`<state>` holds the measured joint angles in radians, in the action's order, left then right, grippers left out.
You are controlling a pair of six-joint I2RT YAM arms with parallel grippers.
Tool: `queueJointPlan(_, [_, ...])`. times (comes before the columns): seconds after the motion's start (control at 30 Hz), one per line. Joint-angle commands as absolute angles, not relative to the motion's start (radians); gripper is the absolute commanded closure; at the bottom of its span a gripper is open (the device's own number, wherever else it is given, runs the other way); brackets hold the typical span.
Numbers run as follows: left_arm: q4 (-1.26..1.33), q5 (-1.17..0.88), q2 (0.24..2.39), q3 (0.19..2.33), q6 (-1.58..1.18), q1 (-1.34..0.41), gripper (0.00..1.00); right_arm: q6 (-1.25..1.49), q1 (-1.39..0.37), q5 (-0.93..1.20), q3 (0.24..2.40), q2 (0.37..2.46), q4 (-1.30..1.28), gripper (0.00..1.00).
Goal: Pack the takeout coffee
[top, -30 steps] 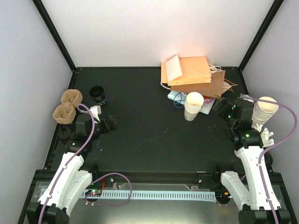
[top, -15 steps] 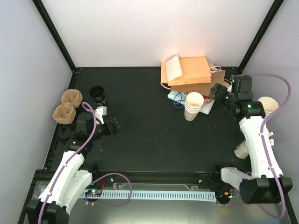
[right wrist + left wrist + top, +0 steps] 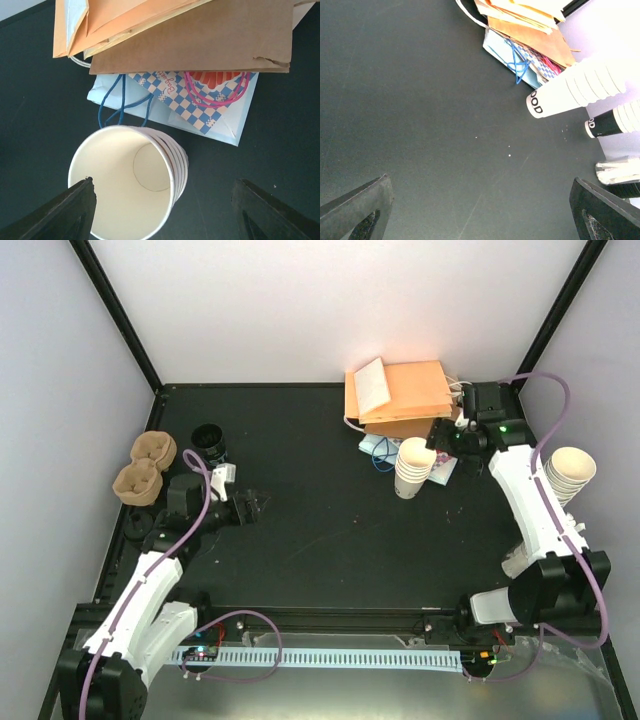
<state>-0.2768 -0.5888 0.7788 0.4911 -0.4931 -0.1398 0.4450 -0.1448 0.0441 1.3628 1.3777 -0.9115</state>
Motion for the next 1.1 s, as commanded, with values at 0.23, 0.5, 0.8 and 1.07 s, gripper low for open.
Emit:
queueJointPlan(0.23, [-0.201,-0.635,0.895,0.569,-0.496,-0.171,0.01,0.427,-0.129,0.022,1.717,1.664,-0.943,0.21])
queueJointPlan(0.5, [-0.211,-0.634,0.961,0.604,-0.475,-0.199,0.01,0.462,-0.014,0.153,2.024,1.953,-0.949,0.20])
queueJointPlan(0.8, [-0.246,-0.634,0.970,0.631,-0.444,-0.202,0.01,0.500,0.107,0.358,2.155,2.190,-0.818,0.18])
queueJointPlan(1.07, [-0.244,-0.639,0.970,0.643,-0.450,-0.202,0.01,0.515,0.120,0.381,2.200,2.304,-0.696,0.18])
